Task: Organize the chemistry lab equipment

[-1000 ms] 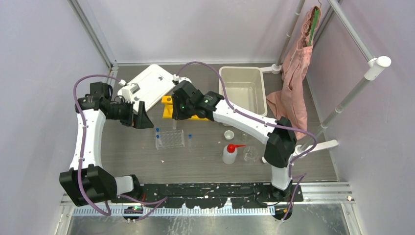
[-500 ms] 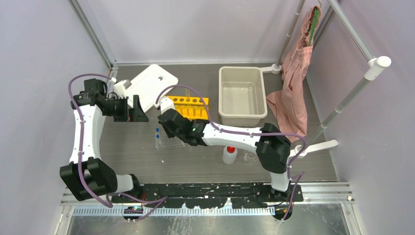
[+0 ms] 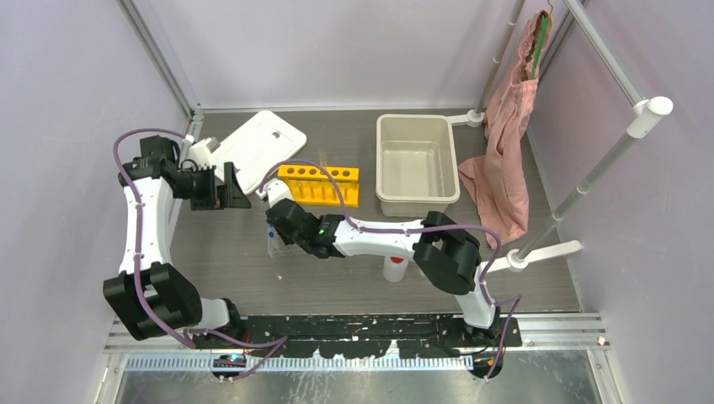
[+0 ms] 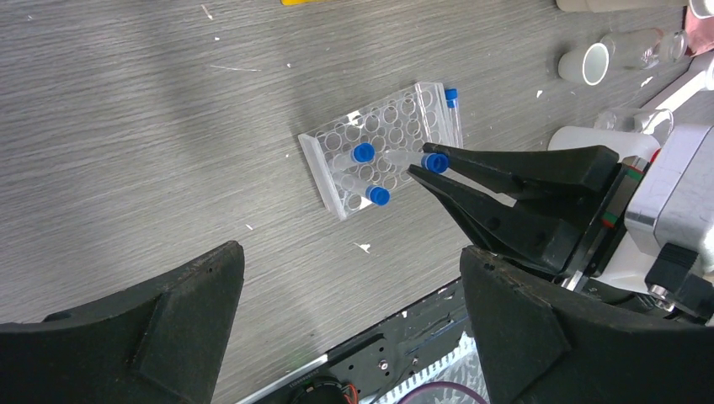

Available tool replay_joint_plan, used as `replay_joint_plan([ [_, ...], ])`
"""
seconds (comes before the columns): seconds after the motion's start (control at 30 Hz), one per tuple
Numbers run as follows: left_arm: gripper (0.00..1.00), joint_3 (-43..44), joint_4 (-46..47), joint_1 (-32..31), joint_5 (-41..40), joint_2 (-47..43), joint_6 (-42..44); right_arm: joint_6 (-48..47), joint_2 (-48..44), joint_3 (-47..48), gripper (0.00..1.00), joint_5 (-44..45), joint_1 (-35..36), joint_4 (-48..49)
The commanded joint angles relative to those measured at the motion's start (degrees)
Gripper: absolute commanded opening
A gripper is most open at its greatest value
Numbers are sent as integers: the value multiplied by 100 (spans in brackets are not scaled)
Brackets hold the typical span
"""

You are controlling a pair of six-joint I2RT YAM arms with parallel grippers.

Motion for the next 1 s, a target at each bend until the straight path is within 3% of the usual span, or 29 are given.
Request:
replay_joint_plan([
  [0.0,100,148,133,47,89,-56,-20,-49,-7,86,1,199,2,487],
  [0.97,100,162,119,116,93,-143,81,56,279,-14,1,150,-49,714],
])
